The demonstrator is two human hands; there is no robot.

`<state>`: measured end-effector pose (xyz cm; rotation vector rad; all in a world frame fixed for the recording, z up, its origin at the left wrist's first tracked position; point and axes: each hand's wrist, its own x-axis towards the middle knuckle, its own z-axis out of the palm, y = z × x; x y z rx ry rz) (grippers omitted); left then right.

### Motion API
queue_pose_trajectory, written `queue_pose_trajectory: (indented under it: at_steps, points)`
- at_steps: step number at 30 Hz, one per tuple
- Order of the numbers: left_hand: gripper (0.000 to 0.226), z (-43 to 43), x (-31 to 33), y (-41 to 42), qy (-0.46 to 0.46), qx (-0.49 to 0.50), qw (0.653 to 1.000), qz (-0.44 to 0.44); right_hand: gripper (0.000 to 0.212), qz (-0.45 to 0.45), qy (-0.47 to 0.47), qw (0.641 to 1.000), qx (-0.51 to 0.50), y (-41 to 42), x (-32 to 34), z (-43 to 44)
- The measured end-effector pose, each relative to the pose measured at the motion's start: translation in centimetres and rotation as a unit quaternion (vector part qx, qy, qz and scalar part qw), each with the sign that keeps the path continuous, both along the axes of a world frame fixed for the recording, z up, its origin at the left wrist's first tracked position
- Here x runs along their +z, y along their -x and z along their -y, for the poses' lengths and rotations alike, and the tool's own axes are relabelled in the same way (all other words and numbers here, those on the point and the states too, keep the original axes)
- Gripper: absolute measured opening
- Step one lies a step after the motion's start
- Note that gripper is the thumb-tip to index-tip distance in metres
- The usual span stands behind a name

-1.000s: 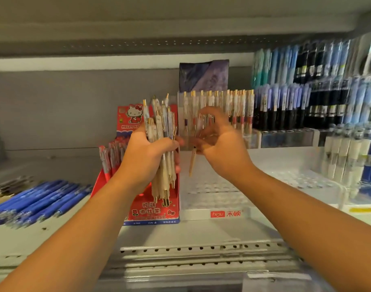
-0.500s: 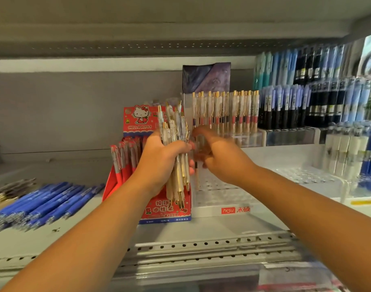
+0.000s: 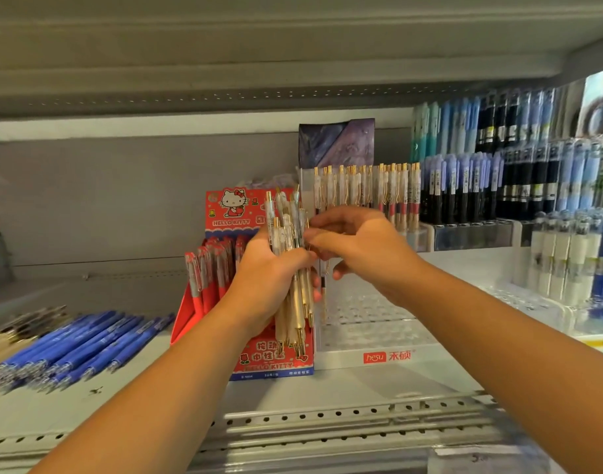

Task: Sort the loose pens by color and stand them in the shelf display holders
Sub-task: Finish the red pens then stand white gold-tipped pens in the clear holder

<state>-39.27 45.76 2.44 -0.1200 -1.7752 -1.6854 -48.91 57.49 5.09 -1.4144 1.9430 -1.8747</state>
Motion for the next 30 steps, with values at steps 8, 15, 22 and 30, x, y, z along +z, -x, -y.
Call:
queue_pose_trajectory:
  at_steps: [8, 15, 22, 30]
  points:
    - [0.033, 0.0, -0.1, 0.5, 0.015, 0.011, 0.999, 0.028, 0.009, 0.038, -0.034, 0.999, -0.019, -0.1, 0.5, 0.0]
    - [0.034, 0.1, -0.1, 0.4, 0.028, -0.007, 0.999, 0.043, 0.028, 0.130, -0.036, 0.991, -0.015, -0.7, 0.9, 0.1]
    - [0.035, 0.1, -0.1, 0.4, 0.014, -0.008, 0.999, 0.040, 0.009, 0.185, -0.008, 0.983, 0.017, -0.9, 1.1, 0.4]
    - [0.030, 0.0, -0.1, 0.3, 0.014, 0.000, 0.999, 0.044, 0.014, 0.258, 0.045, 0.964, 0.055, 0.0, 0.9, -0.2]
